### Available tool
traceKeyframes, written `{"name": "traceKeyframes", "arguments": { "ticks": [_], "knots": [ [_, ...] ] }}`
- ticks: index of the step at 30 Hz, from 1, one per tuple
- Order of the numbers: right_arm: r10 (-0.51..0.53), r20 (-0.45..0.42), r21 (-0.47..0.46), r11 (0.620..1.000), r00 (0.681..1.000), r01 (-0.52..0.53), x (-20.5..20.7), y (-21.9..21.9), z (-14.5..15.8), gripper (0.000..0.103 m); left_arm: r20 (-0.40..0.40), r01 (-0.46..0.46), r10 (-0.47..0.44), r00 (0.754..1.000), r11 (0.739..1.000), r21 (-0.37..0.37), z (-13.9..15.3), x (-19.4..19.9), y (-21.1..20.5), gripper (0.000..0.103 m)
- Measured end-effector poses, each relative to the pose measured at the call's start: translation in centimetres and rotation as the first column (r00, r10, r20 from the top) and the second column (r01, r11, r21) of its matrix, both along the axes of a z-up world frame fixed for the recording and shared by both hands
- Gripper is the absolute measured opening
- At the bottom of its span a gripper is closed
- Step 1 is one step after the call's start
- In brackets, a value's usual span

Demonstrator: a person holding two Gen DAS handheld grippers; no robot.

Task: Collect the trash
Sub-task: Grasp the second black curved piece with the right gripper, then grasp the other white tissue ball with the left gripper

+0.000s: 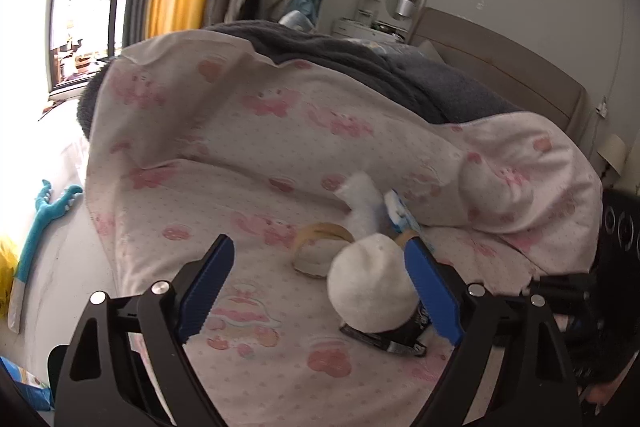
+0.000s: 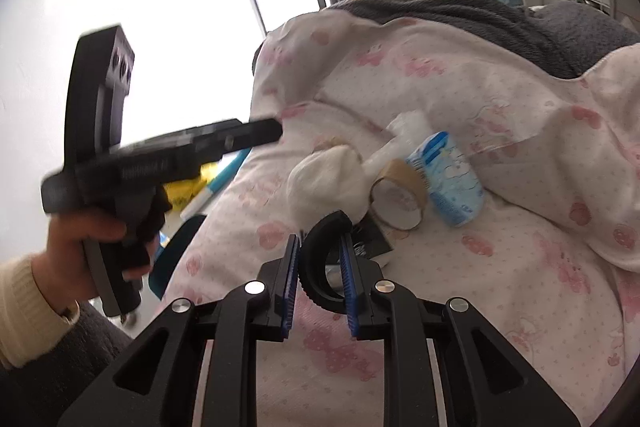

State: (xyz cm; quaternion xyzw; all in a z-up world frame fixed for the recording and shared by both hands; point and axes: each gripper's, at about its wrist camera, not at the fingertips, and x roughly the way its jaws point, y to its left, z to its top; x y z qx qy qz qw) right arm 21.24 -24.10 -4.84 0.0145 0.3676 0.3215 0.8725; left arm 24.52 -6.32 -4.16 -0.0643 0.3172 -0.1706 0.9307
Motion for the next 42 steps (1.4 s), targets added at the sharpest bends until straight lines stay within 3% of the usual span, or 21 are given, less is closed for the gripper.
{"name": "traceKeyframes", "arguments": {
  "ticks": [4, 9, 15, 17, 20, 31, 42],
  "knots": [
    [-0.056, 0.01, 0.03, 0.998, 0.998, 0.056, 0.6, -1.3, 0.9, 0.02, -0.035, 0.061, -0.061, 0.998, 0.998, 0.02, -1.0, 0.1, -1.4, 0.087],
    [-0.145, -0.004, 0.091, 0.985, 0.989, 0.145, 1.4, -3.3, 1.5, 0.021, -0.117, 0.114, -0.115, 0.986, 0.993, -0.015, -2.8, 1.0, -2.5, 0.082],
    [-0.203, -0.009, 0.127, 0.971, 0.979, 0.202, 2.5, -4.5, 2.3, 0.021, -0.182, 0.15, -0.164, 0.97, 0.985, -0.089, -4.2, 1.5, -3.2, 0.059],
    [-0.207, -0.01, 0.136, 0.969, 0.978, 0.207, 2.7, -4.3, 2.5, 0.021, -0.183, 0.163, -0.18, 0.967, 0.981, -0.102, -4.3, 1.2, -3.3, 0.048],
    [-0.199, -0.008, 0.136, 0.971, 0.98, 0.199, 2.7, -3.5, 2.7, 0.02, -0.163, 0.192, -0.207, 0.965, 0.976, -0.101, -3.7, 0.5, -3.3, 0.043],
    [-0.168, 0.01, 0.143, 0.976, 0.986, 0.164, 3.2, 1.4, 3.5, 0.02, -0.104, 0.183, -0.186, 0.977, 0.982, -0.045, -1.8, -1.9, 0.4, 0.042],
    [-0.079, 0.019, 0.139, 0.987, 0.997, 0.075, 2.9, 9.1, 4.0, 0.021, -0.141, 0.044, -0.04, 0.989, 0.999, 0.024, -2.3, -3.4, 7.9, 0.043]
  ]
}}
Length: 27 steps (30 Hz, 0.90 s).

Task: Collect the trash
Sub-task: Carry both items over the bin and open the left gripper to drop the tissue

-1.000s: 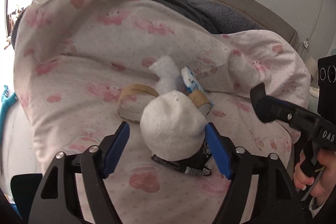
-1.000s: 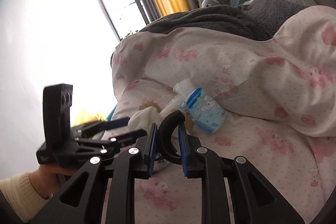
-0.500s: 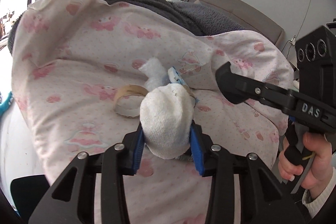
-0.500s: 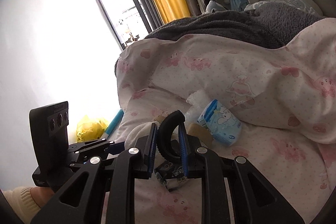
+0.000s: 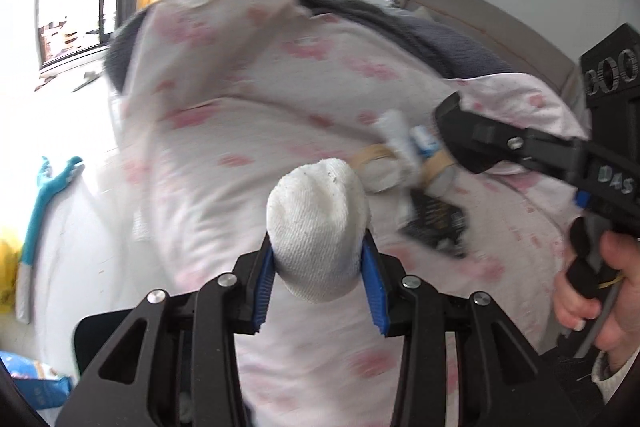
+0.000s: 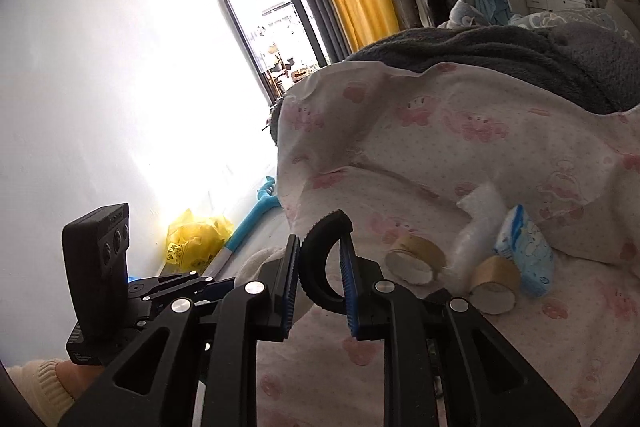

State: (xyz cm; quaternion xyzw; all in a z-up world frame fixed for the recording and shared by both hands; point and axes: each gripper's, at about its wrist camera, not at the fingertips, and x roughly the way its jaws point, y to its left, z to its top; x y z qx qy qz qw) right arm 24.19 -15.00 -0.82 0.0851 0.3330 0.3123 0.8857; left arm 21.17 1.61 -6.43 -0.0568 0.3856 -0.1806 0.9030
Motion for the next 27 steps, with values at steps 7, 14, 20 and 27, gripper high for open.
{"name": "traceKeyframes", "arguments": {
  "ticks": [7, 14, 20, 27],
  "knots": [
    [0.081, -0.012, -0.025, 0.996, 0.997, -0.082, -0.8, 5.7, -0.6, 0.021, -0.081, -0.11, 0.115, 0.99, 0.992, 0.058, -1.8, -0.7, 5.9, 0.043],
    [0.183, -0.035, -0.053, 0.981, 0.983, -0.184, -2.2, 11.6, -1.3, 0.021, -0.205, -0.184, 0.201, 0.958, 0.978, 0.1, -4.6, -1.4, 10.9, 0.044],
    [0.249, -0.06, -0.076, 0.964, 0.967, -0.253, -3.2, 15.9, -2.2, 0.021, -0.32, -0.228, 0.257, 0.912, 0.966, 0.124, -7.4, -2.0, 14.5, 0.046],
    [0.278, -0.125, -0.094, 0.952, 0.952, -0.29, -3.4, 19.1, -4.0, 0.02, -0.376, -0.262, 0.301, 0.876, 0.953, 0.152, -8.7, -3.0, 17.4, 0.067]
  ]
}}
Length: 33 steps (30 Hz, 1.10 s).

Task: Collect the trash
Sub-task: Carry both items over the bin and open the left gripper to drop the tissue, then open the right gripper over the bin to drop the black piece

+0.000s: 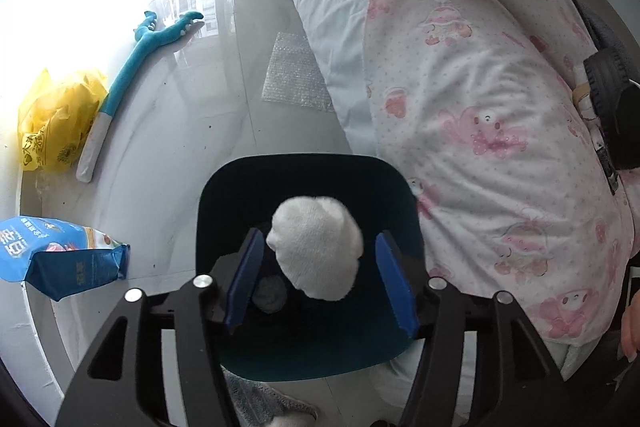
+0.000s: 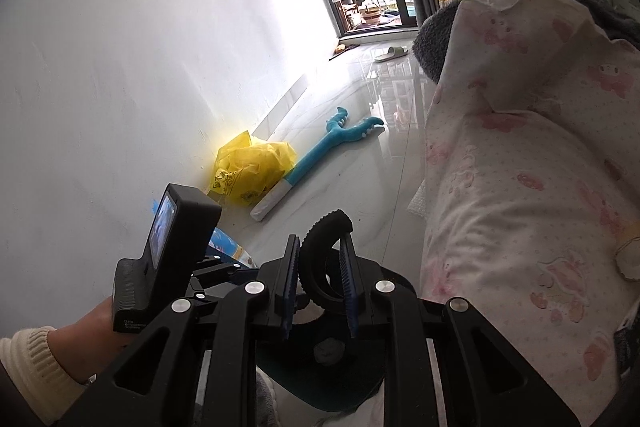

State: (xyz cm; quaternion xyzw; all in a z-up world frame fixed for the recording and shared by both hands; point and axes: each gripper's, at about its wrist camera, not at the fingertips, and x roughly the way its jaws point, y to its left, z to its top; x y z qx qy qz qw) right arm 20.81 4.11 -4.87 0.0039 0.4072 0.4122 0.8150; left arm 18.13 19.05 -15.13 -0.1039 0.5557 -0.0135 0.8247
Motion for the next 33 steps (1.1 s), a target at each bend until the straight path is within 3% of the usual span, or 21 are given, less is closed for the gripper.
{"name": "traceKeyframes", "arguments": {
  "ticks": [7, 15, 27, 33],
  "knots": [
    [0.015, -0.068, -0.041, 0.999, 0.998, -0.018, 0.3, 3.2, -2.6, 0.02, 0.078, -0.066, 0.066, 0.995, 0.998, -0.003, 1.6, -1.7, 3.2, 0.079],
    [0.02, -0.146, -0.125, 0.991, 0.989, -0.038, 0.6, 6.1, -7.2, 0.021, 0.202, -0.121, 0.122, 0.972, 0.993, -0.019, 4.6, -3.8, 5.9, 0.08],
    [0.081, -0.241, -0.189, 0.974, 0.967, -0.129, -1.1, 10.8, -12.7, 0.021, 0.403, -0.137, 0.126, 0.906, 0.991, -0.002, 8.5, -6.5, 7.8, 0.081],
    [0.099, -0.27, -0.225, 0.961, 0.958, -0.163, -2.1, 12.4, -14.7, 0.021, 0.463, -0.145, 0.118, 0.879, 0.989, 0.023, 9.6, -7.8, 8.5, 0.075]
  ]
}}
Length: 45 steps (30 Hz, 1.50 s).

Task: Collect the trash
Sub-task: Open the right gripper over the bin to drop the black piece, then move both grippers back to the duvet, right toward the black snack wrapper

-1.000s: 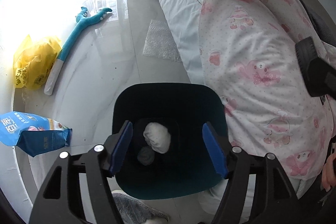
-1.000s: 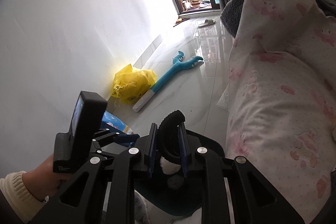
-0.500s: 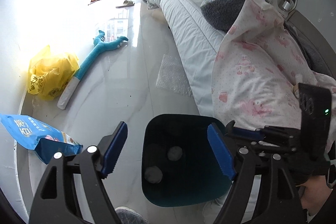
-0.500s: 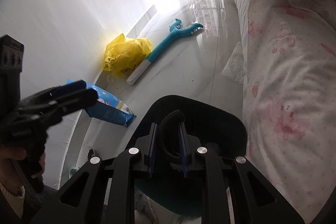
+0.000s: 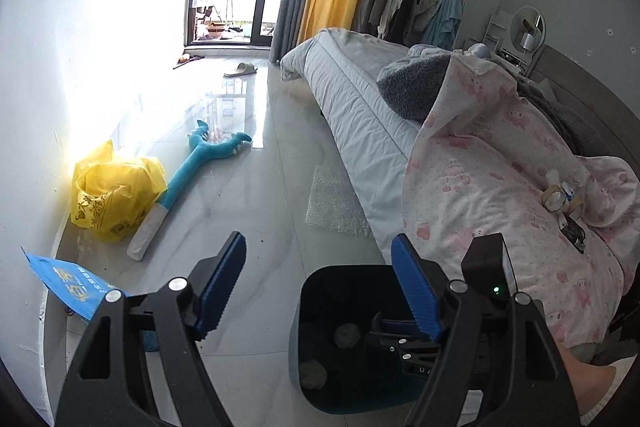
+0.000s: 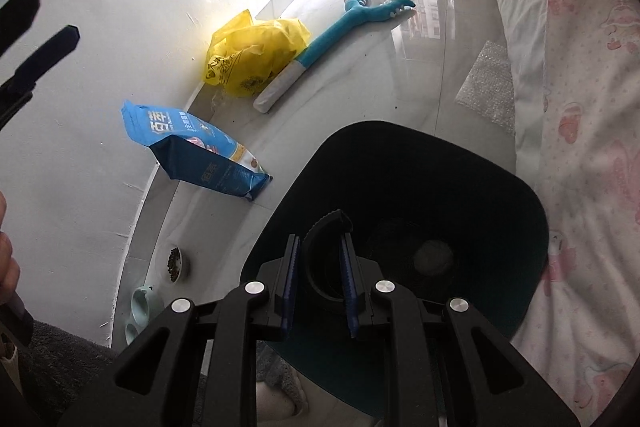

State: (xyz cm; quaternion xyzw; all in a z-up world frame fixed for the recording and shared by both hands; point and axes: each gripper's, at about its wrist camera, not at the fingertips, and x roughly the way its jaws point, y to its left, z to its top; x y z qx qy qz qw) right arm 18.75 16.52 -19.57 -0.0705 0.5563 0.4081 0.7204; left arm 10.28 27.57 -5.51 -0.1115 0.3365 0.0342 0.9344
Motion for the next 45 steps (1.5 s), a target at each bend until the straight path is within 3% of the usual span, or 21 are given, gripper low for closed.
{"name": "traceKeyframes", "arguments": {
  "ticks": [11, 16, 19, 22, 27, 32, 38, 40, 45],
  "knots": [
    [0.052, -0.049, -0.084, 0.995, 0.997, -0.056, -1.5, 1.4, -3.3, 0.024, 0.154, -0.028, 0.019, 0.988, 0.998, 0.054, 2.7, -2.0, 0.4, 0.066],
    [0.058, -0.055, -0.092, 0.994, 0.997, -0.063, -1.7, 1.0, -3.2, 0.032, 0.214, -0.031, 0.019, 0.977, 0.998, 0.052, 4.2, -2.0, -0.2, 0.066],
    [0.055, -0.035, -0.071, 0.996, 0.998, -0.057, -1.5, 0.5, -2.2, 0.034, 0.239, -0.026, 0.007, 0.971, 0.997, 0.075, 4.9, -1.9, -1.1, 0.066],
    [0.04, 0.001, -0.044, 0.998, 0.999, -0.04, -1.3, -0.2, -0.8, 0.05, 0.245, -0.031, 0.008, 0.969, 0.996, 0.089, 5.6, -1.5, -2.1, 0.073],
    [0.021, 0.089, -0.008, 1.0, 0.996, -0.02, -0.9, -1.7, 2.2, 0.056, 0.272, -0.037, 0.001, 0.962, 0.991, 0.127, 6.4, -0.7, -4.2, 0.075],
    [-0.013, 0.195, 0.059, 0.998, 0.981, 0.001, -0.5, -3.8, 5.9, 0.066, 0.28, -0.031, -0.01, 0.96, 0.99, 0.141, 6.7, 0.3, -5.9, 0.09],
    [-0.075, 0.295, 0.091, 0.995, 0.953, 0.05, 0.5, -7.3, 8.9, 0.069, 0.279, -0.023, -0.006, 0.96, 0.995, 0.101, 7.0, 1.8, -7.4, 0.095],
    [-0.093, 0.316, 0.104, 0.993, 0.944, 0.063, 0.8, -8.5, 9.7, 0.075, 0.27, -0.016, -0.008, 0.963, 0.996, 0.086, 7.0, 2.3, -7.9, 0.096],
    [-0.119, 0.387, 0.123, 0.989, 0.914, 0.077, 1.3, -11.7, 11.7, 0.079, 0.222, 0.043, -0.049, 0.974, 0.999, 0.03, 6.4, 4.2, -9.7, 0.096]
  ]
}}
